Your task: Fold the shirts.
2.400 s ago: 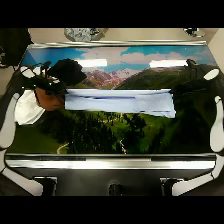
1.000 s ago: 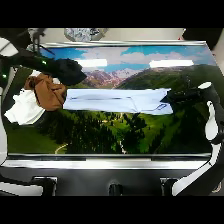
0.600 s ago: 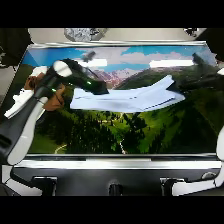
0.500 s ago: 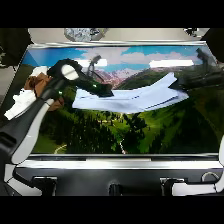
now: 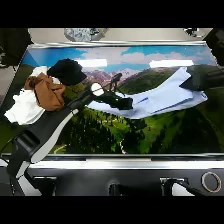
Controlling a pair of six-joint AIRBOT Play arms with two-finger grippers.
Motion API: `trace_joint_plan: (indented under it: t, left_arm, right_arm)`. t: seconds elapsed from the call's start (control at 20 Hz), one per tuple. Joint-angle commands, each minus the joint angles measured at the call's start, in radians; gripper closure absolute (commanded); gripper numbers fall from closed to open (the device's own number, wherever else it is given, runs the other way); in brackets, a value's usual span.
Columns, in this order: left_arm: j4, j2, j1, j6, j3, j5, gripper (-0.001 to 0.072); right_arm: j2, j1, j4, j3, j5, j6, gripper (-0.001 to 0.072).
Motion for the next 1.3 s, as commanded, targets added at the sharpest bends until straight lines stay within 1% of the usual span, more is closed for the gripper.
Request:
trace_joint_plan:
  t: [0.0, 0.1, 0.3, 0.45, 0.5, 0.55, 0.6, 0.65, 0.75, 0.85, 0.9, 0.95, 1.1, 1.25]
  left_arm:
    - [-0.08, -0.037, -0.05, -0.007, 0.0, 0.076, 0.0678]
    - [-0.108, -0.056, -0.079, -0.011, 0.0, 0.119, 0.0678]
    - [-0.31, -0.114, -0.134, -0.01, 0.0, 0.228, 0.0678]
    - [-0.357, -0.152, -0.164, 0.0, 0.001, 0.248, 0.0679]
    - [-0.357, -0.15, -0.16, 0.035, 0.001, 0.227, 0.068]
    - [-0.352, -0.134, -0.145, 0.103, 0.001, 0.192, 0.0682]
    - [-0.302, -0.103, -0.123, 0.137, 0.001, 0.159, 0.0683]
    - [-0.187, -0.054, -0.095, 0.119, 0.001, 0.135, 0.0683]
    - [0.059, 0.077, -0.024, 0.052, 0.001, 0.095, 0.0682]
    - [0.225, 0.225, 0.07, 0.046, 0.0, 0.05, 0.0682]
    - [0.274, 0.302, 0.126, 0.046, 0.0, 0.033, 0.0681]
    - [0.298, 0.37, 0.18, 0.046, 0.0, 0.021, 0.0681]
    - [0.299, 0.55, 0.332, 0.046, 0.0, 0.0, 0.068]
    - [0.299, 0.687, 0.425, 0.047, -0.001, -0.04, 0.0679]
  right_arm:
    - [0.049, 0.001, -0.013, 0.0, 0.053, 0.024, 0.067]
    - [0.078, 0.001, -0.013, 0.0, 0.071, 0.035, 0.067]
    - [0.131, 0.001, -0.013, 0.0, 0.129, 0.048, 0.0669]
    - [0.14, 0.001, -0.014, 0.0, 0.12, 0.061, 0.0669]
    - [0.135, 0.001, -0.016, 0.0, 0.112, 0.061, 0.0669]
    - [0.124, 0.001, -0.015, 0.0, 0.102, 0.061, 0.067]
    - [0.111, 0.011, -0.015, 0.0, 0.09, 0.06, 0.067]
    - [0.094, 0.032, -0.015, 0.0, 0.073, 0.06, 0.067]
    - [0.052, 0.112, -0.013, 0.0, 0.019, 0.061, 0.067]
    - [0.0, 0.217, -0.01, 0.0, -0.067, 0.089, 0.067]
    - [-0.03, 0.275, -0.002, 0.0, -0.118, 0.097, 0.067]
    - [-0.065, 0.334, 0.006, 0.0, -0.167, 0.113, 0.067]
    - [-0.174, 0.473, 0.055, 0.0, -0.29, 0.14, 0.067]
    - [-0.29, 0.568, 0.111, 0.0, -0.399, 0.163, 0.067]
